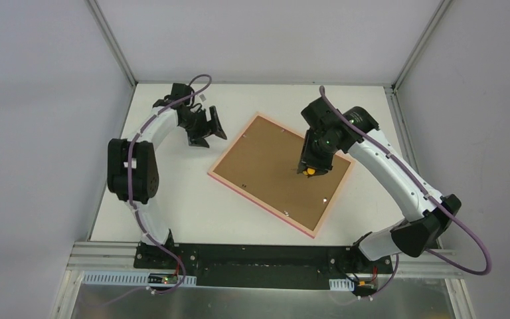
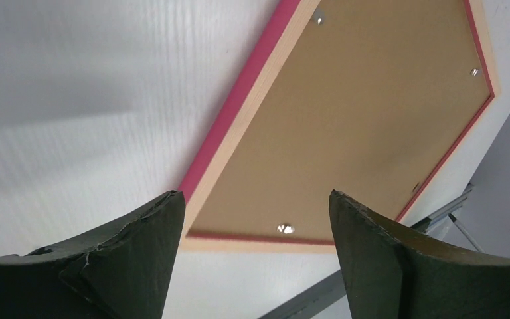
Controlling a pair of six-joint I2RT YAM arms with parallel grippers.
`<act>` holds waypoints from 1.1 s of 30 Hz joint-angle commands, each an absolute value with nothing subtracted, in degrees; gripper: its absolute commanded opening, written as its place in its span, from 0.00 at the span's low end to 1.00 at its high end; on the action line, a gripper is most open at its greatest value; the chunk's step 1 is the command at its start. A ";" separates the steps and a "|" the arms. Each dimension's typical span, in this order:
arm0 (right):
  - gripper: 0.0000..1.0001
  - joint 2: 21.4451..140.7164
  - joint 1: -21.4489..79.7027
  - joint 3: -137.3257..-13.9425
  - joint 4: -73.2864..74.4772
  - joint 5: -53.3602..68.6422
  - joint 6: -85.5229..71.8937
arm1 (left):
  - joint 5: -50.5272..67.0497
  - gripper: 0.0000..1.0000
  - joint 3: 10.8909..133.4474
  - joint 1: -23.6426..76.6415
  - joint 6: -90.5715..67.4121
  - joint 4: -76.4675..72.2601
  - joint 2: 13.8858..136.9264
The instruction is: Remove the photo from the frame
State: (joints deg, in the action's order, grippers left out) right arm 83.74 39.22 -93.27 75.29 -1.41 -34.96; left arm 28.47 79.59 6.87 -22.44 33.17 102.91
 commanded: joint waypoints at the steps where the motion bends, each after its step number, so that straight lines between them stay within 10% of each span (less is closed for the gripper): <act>1: 0.00 81.53 37.24 -95.28 75.72 -0.96 -31.83 | 35.10 0.82 87.76 9.73 -12.63 33.13 112.35; 12: 0.00 78.35 33.97 -91.86 74.86 1.41 -27.43 | 22.44 0.55 89.16 17.03 -8.12 34.78 121.59; 21: 0.00 80.71 33.35 -91.12 71.58 3.69 -24.67 | 14.24 0.00 73.06 19.77 -27.17 29.26 112.64; 33: 0.00 87.38 33.24 -89.22 63.71 10.56 -26.02 | 22.60 0.00 59.60 26.11 -55.50 28.55 103.69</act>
State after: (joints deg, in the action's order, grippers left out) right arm 84.66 33.45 -89.76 69.10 6.66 -24.69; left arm 19.64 63.92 22.37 -41.78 23.77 104.14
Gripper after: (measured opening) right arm 0.356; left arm 0.110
